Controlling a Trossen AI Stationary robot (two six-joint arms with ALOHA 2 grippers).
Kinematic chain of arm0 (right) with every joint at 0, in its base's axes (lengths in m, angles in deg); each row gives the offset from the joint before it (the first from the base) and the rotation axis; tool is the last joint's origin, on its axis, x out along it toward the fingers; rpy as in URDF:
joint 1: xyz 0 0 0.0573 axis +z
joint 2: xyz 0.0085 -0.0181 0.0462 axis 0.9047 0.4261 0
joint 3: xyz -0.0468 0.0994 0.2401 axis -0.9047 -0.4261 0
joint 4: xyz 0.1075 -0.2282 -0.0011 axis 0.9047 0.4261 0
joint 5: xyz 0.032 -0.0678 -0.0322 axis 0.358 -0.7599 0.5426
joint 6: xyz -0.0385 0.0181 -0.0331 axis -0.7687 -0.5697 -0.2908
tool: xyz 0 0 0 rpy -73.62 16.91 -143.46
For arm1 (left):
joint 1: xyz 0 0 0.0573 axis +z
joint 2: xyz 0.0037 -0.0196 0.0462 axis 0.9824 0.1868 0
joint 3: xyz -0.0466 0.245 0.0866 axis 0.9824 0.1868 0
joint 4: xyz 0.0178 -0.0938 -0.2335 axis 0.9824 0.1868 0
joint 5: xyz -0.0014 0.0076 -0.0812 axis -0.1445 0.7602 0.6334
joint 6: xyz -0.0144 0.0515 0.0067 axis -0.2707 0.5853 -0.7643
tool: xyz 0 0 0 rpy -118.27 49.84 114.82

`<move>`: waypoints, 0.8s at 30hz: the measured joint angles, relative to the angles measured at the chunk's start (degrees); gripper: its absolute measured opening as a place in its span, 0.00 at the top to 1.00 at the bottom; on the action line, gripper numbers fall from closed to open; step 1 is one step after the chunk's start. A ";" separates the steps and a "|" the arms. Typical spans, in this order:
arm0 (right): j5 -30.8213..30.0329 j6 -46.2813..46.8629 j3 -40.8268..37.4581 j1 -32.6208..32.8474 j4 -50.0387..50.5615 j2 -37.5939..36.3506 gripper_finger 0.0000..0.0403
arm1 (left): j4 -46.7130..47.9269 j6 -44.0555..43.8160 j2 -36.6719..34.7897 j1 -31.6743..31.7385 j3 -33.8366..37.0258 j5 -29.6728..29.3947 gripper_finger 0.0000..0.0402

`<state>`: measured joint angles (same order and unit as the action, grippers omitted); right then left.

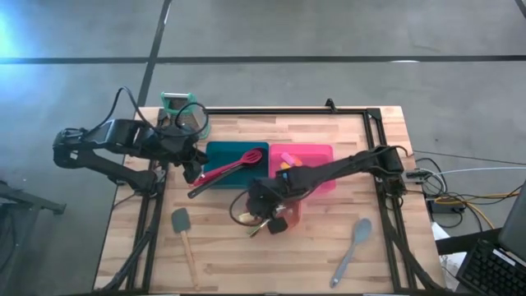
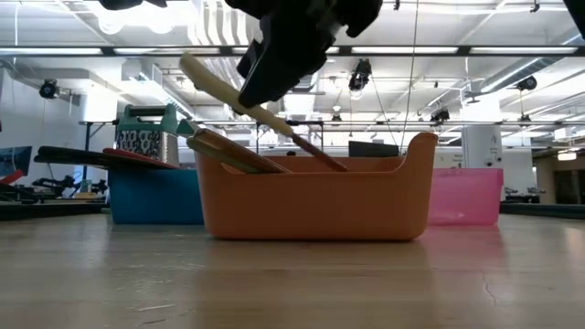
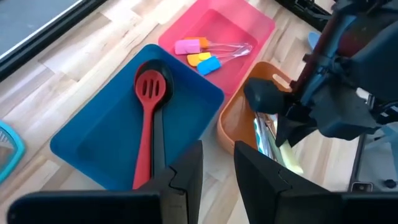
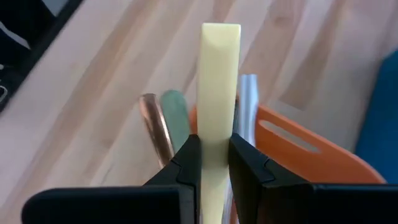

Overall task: Pick & Place Kitchen Items
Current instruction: Put the yellow knife into the orange bin

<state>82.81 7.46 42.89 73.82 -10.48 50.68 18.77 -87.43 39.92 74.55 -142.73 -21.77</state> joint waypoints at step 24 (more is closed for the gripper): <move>0.35 3.21 -9.70 -0.99 -9.09 -0.22 0.80 | 0.03 -4.45 -0.49 0.00 0.00 3.20 0.77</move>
<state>83.16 10.68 33.19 72.82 -19.57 50.46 18.79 -91.88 39.42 74.55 -142.73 -18.57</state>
